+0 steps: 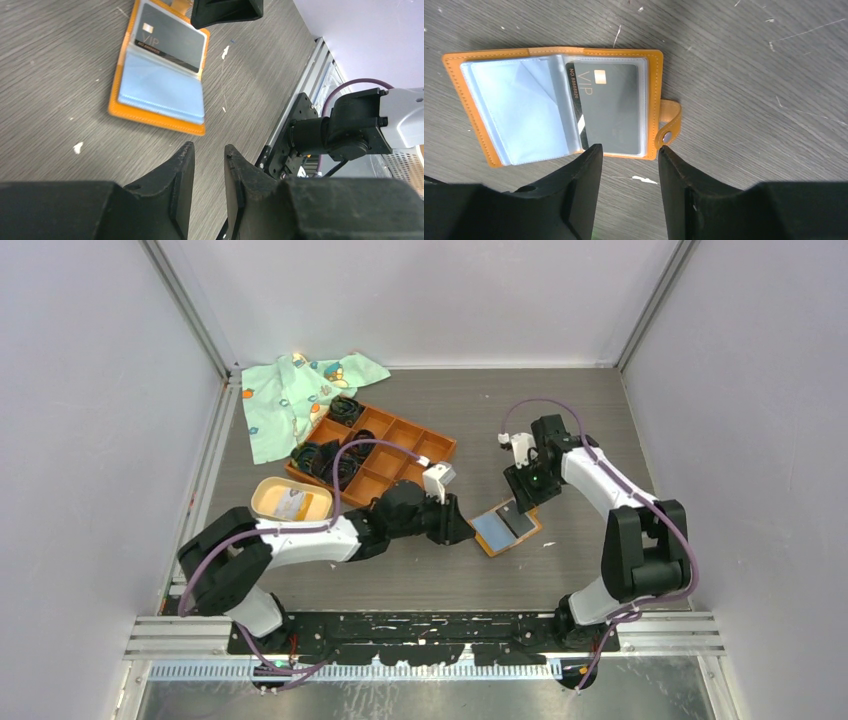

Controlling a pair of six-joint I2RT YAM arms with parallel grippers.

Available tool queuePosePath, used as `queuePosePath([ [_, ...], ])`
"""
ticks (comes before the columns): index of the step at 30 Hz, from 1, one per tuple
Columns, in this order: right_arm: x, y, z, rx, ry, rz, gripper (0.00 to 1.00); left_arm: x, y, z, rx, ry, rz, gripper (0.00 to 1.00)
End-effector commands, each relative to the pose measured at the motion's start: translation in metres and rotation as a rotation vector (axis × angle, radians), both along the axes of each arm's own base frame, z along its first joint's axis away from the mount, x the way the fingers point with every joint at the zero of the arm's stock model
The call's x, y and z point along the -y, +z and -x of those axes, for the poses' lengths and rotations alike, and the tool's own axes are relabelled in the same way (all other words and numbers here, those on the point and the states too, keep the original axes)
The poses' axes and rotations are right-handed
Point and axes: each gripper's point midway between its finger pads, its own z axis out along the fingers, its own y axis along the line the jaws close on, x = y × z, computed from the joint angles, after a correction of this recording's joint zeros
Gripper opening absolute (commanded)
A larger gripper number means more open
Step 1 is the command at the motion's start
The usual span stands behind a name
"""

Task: Put the credit cards into the card holder
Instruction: Open the card holder at the center of the board.

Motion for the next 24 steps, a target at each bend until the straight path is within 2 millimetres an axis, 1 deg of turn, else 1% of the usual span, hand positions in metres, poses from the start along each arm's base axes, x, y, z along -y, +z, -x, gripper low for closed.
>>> queuePosePath([
  [1, -0.01, 0.027, -0.007, 0.112, 0.048, -0.069, 0.48, 0.032, 0.028, -0.003, 0.054, -0.038, 0.086, 0.29],
  [3, -0.029, 0.041, 0.001, 0.131, 0.109, -0.177, 0.45, 0.036, 0.024, -0.003, 0.054, -0.039, 0.078, 0.28],
  [6, -0.056, 0.064, 0.015, 0.151, 0.201, -0.343, 0.43, 0.033, 0.02, -0.005, 0.056, -0.02, 0.057, 0.27],
  [9, -0.072, 0.089, 0.023, 0.227, 0.27, -0.447, 0.43, 0.02, 0.022, -0.004, 0.075, 0.014, 0.039, 0.26],
  [11, -0.074, 0.11, 0.021, 0.338, 0.295, -0.462, 0.43, 0.001, 0.023, -0.003, 0.098, 0.051, 0.011, 0.26],
  [12, -0.073, 0.12, 0.019, 0.402, 0.301, -0.454, 0.44, -0.009, 0.028, -0.002, 0.116, 0.067, -0.003, 0.27],
  [13, -0.071, 0.133, 0.014, 0.487, 0.304, -0.439, 0.49, -0.022, 0.038, -0.003, 0.144, 0.096, -0.016, 0.28],
  [14, -0.068, 0.143, 0.01, 0.565, 0.301, -0.42, 0.61, -0.034, 0.042, -0.003, 0.169, 0.114, -0.039, 0.29],
  [15, -0.065, 0.155, 0.005, 0.651, 0.303, -0.404, 0.77, -0.047, 0.046, -0.003, 0.203, 0.132, -0.068, 0.31],
  [16, -0.065, 0.164, 0.003, 0.712, 0.315, -0.403, 0.95, -0.06, 0.049, -0.003, 0.23, 0.146, -0.097, 0.33],
  [17, -0.068, 0.169, 0.003, 0.728, 0.306, -0.426, 0.99, -0.074, 0.052, -0.003, 0.255, 0.166, -0.13, 0.38],
  [19, -0.079, 0.178, 0.0, 0.674, 0.269, -0.509, 1.0, -0.103, 0.051, -0.003, 0.281, 0.216, -0.213, 0.55],
  [21, -0.098, 0.185, 0.009, 0.573, 0.324, -0.633, 0.99, -0.139, 0.044, -0.007, 0.284, 0.276, -0.325, 0.67],
  [22, -0.11, 0.191, 0.016, 0.523, 0.358, -0.717, 0.99, -0.16, 0.036, -0.007, 0.264, 0.308, -0.395, 0.68],
  [23, -0.12, 0.192, 0.02, 0.469, 0.365, -0.792, 1.0, -0.176, 0.037, -0.011, 0.254, 0.349, -0.421, 0.69],
  [24, -0.126, 0.192, 0.022, 0.442, 0.372, -0.834, 1.0, -0.196, 0.03, -0.012, 0.225, 0.38, -0.478, 0.69],
])
